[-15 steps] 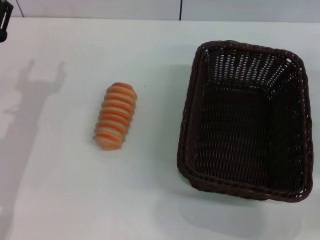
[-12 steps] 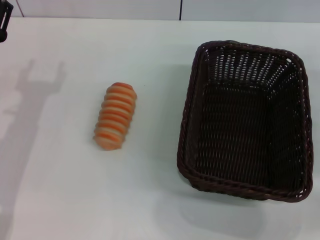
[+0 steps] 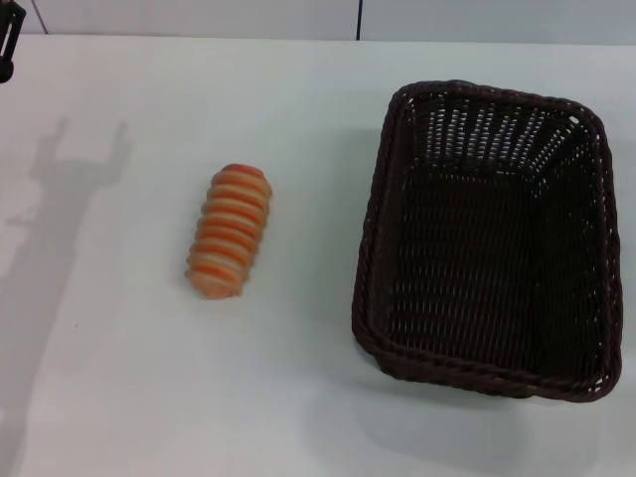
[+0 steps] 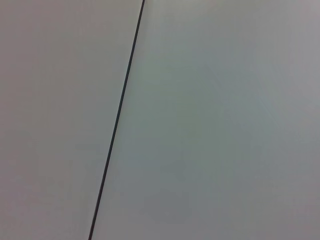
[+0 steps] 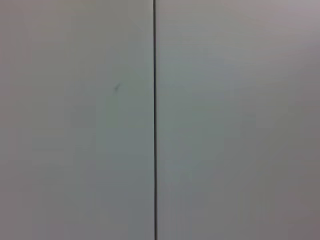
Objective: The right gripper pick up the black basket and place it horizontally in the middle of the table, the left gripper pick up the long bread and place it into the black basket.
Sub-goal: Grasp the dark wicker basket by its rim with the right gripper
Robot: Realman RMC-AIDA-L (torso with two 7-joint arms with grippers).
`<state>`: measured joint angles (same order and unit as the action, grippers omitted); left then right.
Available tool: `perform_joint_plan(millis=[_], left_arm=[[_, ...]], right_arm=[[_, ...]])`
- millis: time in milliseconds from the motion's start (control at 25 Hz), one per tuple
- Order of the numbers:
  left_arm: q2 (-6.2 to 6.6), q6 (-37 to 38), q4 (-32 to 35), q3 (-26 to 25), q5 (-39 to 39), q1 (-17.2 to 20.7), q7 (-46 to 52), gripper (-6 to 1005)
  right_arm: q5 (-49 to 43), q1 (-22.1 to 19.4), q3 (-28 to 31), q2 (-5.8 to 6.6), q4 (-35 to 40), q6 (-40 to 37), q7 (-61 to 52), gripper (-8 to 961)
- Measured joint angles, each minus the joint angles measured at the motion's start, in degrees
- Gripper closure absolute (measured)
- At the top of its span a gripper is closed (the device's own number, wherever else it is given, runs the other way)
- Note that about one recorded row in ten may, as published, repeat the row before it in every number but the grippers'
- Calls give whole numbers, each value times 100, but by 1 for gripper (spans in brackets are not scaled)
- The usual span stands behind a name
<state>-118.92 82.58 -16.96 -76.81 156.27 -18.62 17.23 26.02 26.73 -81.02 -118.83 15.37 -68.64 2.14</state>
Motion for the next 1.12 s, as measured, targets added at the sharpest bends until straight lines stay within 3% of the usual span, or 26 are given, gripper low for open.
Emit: perform_joint_plan(millis=[200,520,720,760,840,960,1000,1120], left_arm=[[1,3,0,0,0,-10,-4,199],[12,3,0,-19,0,-1,-30,199],[19,3,0,-42,0,5,-35,199],[19,3,0,-45,0,6,-45,199],[19,3,0,-45,0,6,-49,199],[23,3,0,-45,0,2,-51,199],[23,3,0,-45,0,2,-51,199],[27,3,0,-40,0,-17,-52,199]], right_arm=[[0,-1,0,0,42,102,-6,245],[0,-103,21,46,705,1080,313,246],[2,-425,185,22,1927,2461,1305,248],[3,-556,312,10,2430,3147,1512,248],[3,-615,365,13,2656,3456,1570,249],[3,-825,621,28,3620,4861,1886,250],[3,-825,621,28,3620,4861,1886,250],[3,-986,802,3,4344,5979,2201,251]])
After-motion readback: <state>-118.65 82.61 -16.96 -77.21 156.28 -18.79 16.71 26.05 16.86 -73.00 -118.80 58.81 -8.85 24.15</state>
